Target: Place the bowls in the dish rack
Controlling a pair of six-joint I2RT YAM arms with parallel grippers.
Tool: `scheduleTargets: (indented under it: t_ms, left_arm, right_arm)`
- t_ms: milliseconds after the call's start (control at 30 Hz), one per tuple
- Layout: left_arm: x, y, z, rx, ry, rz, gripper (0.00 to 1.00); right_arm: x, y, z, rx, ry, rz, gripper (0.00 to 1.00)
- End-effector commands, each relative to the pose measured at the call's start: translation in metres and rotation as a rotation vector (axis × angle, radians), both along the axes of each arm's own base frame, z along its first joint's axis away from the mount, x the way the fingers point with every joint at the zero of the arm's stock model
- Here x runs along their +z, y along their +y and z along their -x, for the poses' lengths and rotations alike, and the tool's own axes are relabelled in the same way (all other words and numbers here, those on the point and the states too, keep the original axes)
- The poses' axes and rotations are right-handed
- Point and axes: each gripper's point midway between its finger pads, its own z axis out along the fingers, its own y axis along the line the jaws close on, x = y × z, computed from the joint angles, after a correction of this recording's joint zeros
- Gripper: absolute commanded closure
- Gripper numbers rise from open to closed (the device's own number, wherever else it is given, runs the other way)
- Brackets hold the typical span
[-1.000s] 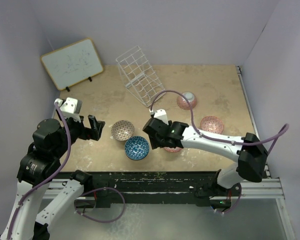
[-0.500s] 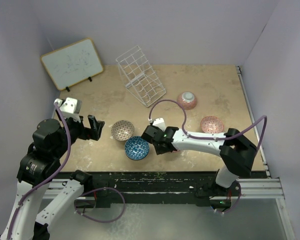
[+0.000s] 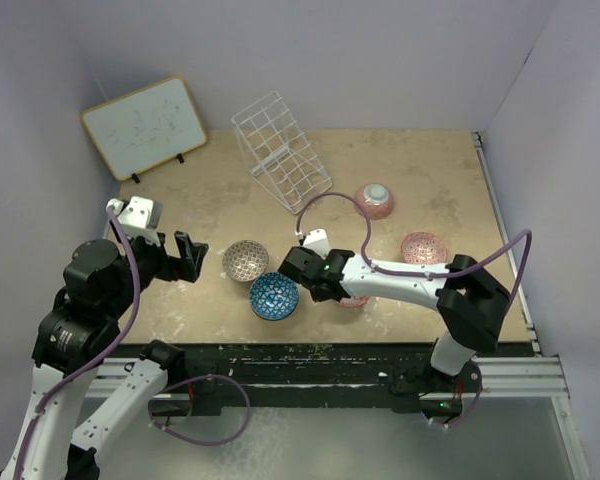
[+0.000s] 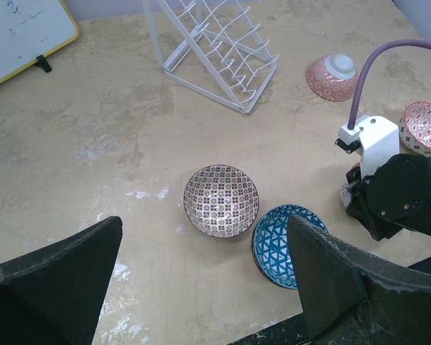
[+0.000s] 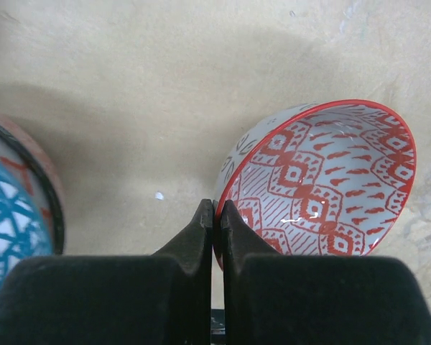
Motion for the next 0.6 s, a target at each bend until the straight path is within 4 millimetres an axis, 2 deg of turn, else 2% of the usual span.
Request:
scheduleTargets:
  t_ms: [0, 100, 267, 367, 567]
  left_arm:
    - [0.025, 0.005, 0.003, 0.015, -0.07, 0.013, 0.01]
    - [0.027, 0.004, 0.002, 0.011, -0.076, 0.013, 0.01]
    - [0.034, 0.001, 0.001, -0.003, -0.082, 0.016, 0.01]
    - [0.037, 0.0, 0.0, -0.01, -0.084, 0.019, 0.01]
    - [0.042, -0.005, 0.0, -0.033, -0.099, 0.029, 0.01]
  right_arm:
    - [0.06, 0.032, -0.038, -0.047, -0.174, -0.213, 1.0]
    - [0.113, 0.055, -0.059, -0.02, -0.259, -0.466, 1.0]
    - [0.197, 0.058, -0.097, -0.039, -0.457, -0.838, 1.0]
    - [0.238, 0.055, -0.106, -0.056, -0.561, -1.015, 1.0]
    - [0.301, 0.05, -0.109, -0.03, -0.757, -1.397, 1.0]
